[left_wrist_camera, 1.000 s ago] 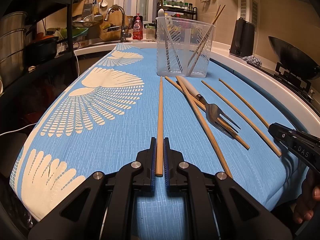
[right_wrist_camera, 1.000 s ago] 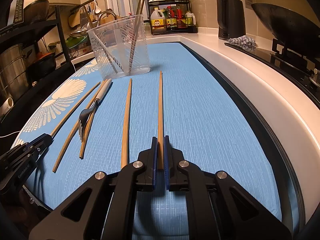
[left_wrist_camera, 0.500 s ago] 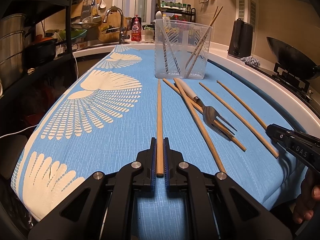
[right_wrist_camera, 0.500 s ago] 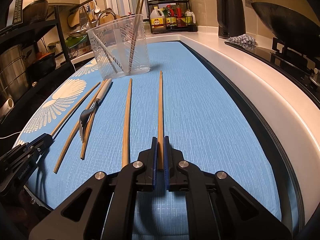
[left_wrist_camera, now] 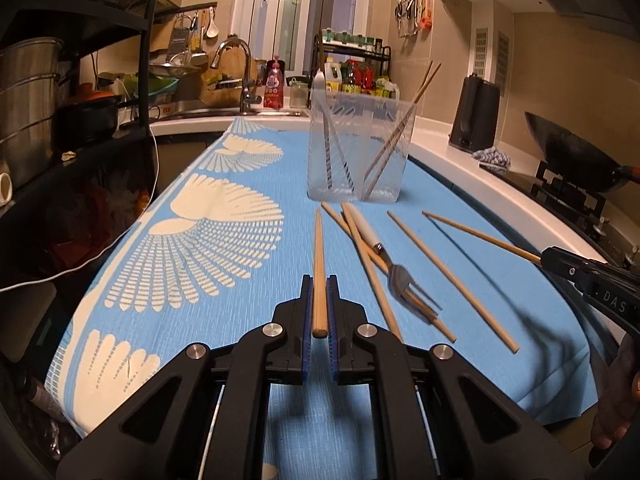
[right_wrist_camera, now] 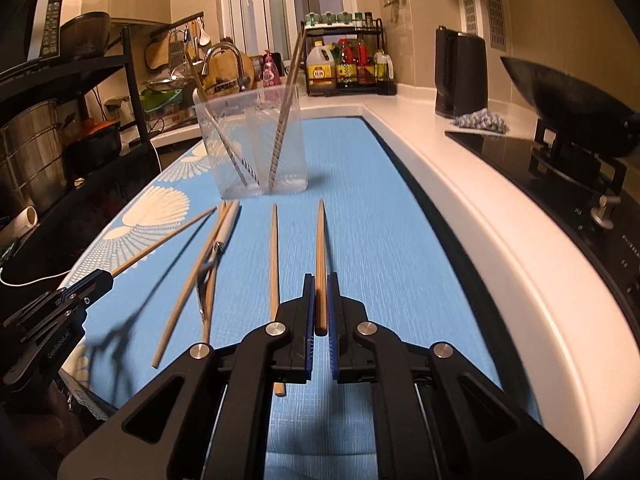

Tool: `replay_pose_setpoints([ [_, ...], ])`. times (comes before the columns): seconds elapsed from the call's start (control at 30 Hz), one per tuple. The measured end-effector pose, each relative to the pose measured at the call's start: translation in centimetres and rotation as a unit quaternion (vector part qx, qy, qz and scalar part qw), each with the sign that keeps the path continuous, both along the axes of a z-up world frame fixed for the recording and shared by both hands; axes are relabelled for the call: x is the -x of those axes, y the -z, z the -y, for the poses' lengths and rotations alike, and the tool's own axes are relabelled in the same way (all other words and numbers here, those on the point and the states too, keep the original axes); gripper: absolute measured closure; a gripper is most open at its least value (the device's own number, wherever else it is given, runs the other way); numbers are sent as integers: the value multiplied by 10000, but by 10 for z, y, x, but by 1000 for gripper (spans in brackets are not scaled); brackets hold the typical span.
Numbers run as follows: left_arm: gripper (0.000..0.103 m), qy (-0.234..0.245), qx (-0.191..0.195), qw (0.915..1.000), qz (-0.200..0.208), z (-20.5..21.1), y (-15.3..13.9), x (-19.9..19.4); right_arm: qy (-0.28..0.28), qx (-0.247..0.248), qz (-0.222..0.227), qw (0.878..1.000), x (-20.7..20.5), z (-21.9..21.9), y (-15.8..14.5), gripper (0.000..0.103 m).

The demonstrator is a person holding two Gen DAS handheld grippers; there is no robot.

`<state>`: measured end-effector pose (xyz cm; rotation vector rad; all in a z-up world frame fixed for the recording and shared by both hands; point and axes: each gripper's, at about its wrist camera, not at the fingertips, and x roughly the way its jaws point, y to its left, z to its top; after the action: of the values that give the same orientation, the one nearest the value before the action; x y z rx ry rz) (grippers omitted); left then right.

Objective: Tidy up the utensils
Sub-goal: 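Lift the chopstick with the left tool while the right tool carries its chopstick toward the container, then lower both held chopsticks down into the clear container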

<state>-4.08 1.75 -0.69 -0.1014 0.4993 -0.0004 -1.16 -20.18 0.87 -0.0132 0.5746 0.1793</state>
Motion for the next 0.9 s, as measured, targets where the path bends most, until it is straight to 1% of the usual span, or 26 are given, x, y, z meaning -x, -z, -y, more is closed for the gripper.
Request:
replay_pose_setpoints([
  [0.2,96,5,-46,9994,332,0,-21,9,8,42,231,9997,9,1,-25,97],
  [0.53,96,-27,-47,9976,691,-4,-50,17,-42,-21,566,9984,15,4,-66,97],
  [0.67,96,-10,-40,9969,784,-6,-67,15,-83,-88,662,9977,12,6,-82,97],
  [0.8,96,-4,3,9958,913,-10,-90,11,-107,-128,725,9972,5,7,-98,97],
  [0.9,96,110,57,9962,862,-13,-104,2,-168,-154,766,9968,-1,6,-111,97],
])
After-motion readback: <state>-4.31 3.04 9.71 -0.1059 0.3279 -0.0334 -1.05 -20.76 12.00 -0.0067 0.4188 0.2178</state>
